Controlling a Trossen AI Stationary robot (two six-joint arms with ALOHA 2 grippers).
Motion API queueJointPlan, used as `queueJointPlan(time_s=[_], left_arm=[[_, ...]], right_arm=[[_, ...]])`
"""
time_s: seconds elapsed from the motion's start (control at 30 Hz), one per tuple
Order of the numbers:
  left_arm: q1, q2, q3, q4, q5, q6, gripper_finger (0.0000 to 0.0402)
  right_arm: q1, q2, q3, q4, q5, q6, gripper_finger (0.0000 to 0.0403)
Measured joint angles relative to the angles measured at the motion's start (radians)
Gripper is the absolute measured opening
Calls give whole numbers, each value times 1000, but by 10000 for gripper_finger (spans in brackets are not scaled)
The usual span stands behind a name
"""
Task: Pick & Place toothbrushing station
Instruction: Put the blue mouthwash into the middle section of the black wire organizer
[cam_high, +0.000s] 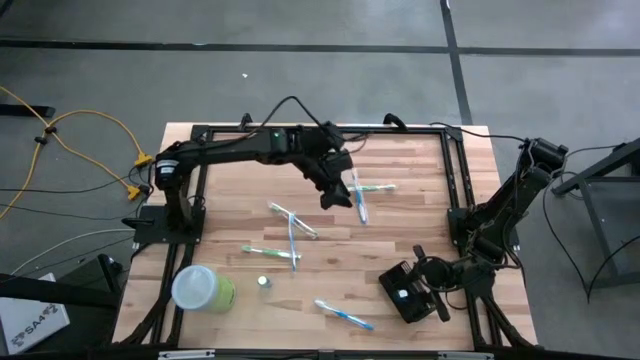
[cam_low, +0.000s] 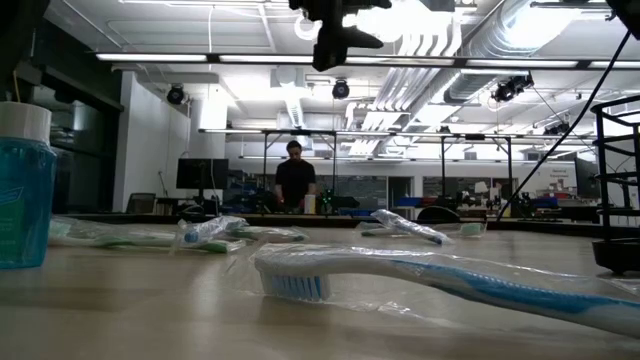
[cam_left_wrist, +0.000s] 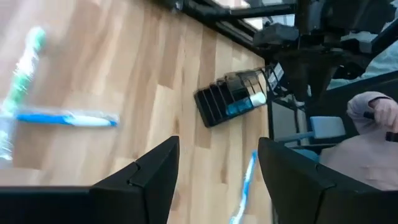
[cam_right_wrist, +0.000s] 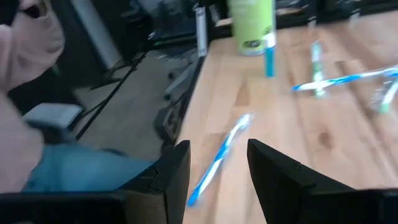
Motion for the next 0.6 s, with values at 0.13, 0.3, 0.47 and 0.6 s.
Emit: queueJointPlan(time_s=[0.13, 0.3, 0.47, 0.6], left_arm=[[14, -55, 0, -12, -14, 78, 214], [16, -126, 0, -67, -77, 149, 214], [6, -160, 0, -143, -121, 187, 214], [-15, -161, -6, -172, -156, 216, 214]], right_arm=[[0, 0, 0, -4, 87, 3, 152], [-30, -35, 0, -40, 155, 8, 152], [-107, -109, 0, -124, 149, 19, 152], [-178, -168, 0, -176, 113, -4, 152]])
